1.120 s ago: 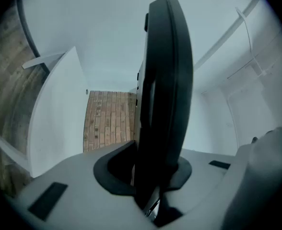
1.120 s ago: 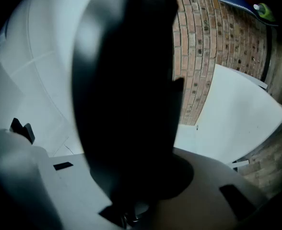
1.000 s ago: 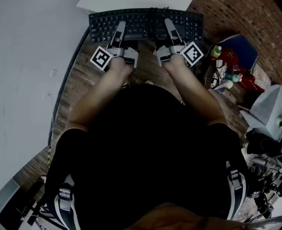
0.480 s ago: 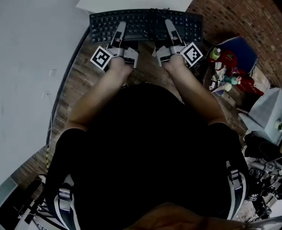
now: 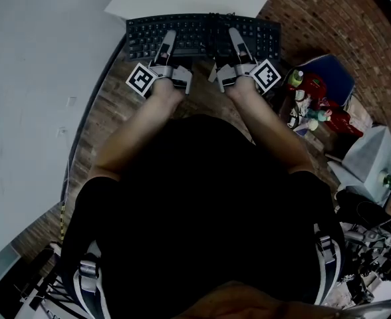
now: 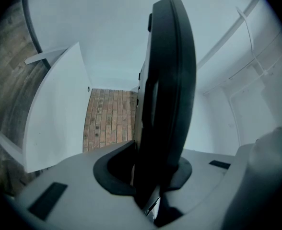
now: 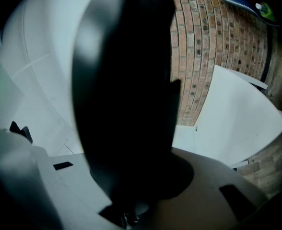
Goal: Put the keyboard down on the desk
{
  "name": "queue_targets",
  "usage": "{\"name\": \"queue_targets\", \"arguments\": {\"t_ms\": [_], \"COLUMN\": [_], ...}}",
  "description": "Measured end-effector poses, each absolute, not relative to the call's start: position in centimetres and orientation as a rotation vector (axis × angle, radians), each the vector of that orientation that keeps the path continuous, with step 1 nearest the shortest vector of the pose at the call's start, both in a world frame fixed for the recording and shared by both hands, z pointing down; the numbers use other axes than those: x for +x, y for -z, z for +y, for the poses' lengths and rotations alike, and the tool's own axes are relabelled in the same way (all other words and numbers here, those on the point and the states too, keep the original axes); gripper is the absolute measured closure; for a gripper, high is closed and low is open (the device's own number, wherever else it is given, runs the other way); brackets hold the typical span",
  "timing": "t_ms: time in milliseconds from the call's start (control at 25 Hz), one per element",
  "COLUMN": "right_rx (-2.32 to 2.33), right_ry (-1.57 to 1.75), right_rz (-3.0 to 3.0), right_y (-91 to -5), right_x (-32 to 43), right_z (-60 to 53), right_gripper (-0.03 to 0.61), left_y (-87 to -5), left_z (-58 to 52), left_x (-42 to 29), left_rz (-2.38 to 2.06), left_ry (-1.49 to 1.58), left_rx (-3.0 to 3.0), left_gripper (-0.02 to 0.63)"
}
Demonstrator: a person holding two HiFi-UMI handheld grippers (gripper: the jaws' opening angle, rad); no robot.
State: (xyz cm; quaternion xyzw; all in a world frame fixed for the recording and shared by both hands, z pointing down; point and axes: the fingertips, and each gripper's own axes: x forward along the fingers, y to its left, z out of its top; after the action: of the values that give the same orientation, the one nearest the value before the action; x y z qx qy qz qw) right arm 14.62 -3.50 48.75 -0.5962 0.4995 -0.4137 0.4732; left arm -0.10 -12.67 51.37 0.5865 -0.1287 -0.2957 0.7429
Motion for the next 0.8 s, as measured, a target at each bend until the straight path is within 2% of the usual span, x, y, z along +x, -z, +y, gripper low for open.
{"name": "queue_targets", "arguments": {"t_ms": [800], "right_rx": [-1.464], "right_ry": [1.032], "right_rz": [1.247], "right_y": [-49.7], "right_x": [14.8], "right_z": [-3.8], "right_gripper": [0.442], "left_y": [-52.8], "left_z": [-12.6], "left_x": [0.0], "left_rz": [-0.288], "left_ry": [0.673], "left_rx": [1.250], "left_gripper": [0.529]}}
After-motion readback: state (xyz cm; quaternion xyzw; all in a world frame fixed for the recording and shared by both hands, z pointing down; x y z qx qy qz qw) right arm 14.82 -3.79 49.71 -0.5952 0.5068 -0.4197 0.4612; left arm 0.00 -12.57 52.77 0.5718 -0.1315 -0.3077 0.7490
